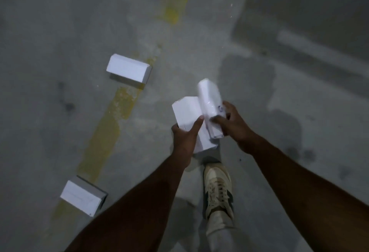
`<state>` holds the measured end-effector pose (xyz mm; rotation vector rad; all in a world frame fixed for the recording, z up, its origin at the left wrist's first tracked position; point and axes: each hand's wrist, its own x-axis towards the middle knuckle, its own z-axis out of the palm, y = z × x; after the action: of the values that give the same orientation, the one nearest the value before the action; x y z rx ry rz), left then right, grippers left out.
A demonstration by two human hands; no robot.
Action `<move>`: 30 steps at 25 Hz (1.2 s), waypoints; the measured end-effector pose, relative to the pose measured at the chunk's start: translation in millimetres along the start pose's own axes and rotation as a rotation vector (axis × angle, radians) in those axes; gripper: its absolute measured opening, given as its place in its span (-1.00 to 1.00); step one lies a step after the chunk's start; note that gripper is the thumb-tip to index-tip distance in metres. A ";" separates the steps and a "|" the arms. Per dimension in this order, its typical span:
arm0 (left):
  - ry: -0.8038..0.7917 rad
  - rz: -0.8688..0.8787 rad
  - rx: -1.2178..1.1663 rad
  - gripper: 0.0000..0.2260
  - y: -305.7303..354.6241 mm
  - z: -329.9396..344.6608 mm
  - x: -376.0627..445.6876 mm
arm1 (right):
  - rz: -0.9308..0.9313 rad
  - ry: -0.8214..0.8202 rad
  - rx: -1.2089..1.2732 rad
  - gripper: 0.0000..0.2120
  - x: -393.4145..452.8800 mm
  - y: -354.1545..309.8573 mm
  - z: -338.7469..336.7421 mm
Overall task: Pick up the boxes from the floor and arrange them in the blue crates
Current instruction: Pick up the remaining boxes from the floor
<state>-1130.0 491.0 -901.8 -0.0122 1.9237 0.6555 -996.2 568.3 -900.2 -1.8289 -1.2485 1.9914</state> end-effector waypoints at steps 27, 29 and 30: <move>-1.090 0.186 0.166 -0.46 178.1 -193.0 -605.4 | -0.349 0.427 0.592 -0.50 -687.8 -249.0 -44.0; -1.124 0.192 0.233 -0.47 167.5 -188.6 -638.5 | -0.369 0.448 0.630 -0.57 -725.9 -235.0 -52.8; -1.132 0.199 0.272 -0.52 161.4 -182.7 -656.1 | -0.386 0.453 0.652 -0.58 -745.1 -227.3 -60.2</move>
<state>-1040.2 362.4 -219.6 0.6028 0.8939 0.3732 -857.6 278.5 -188.0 -1.4513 -0.6429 1.4256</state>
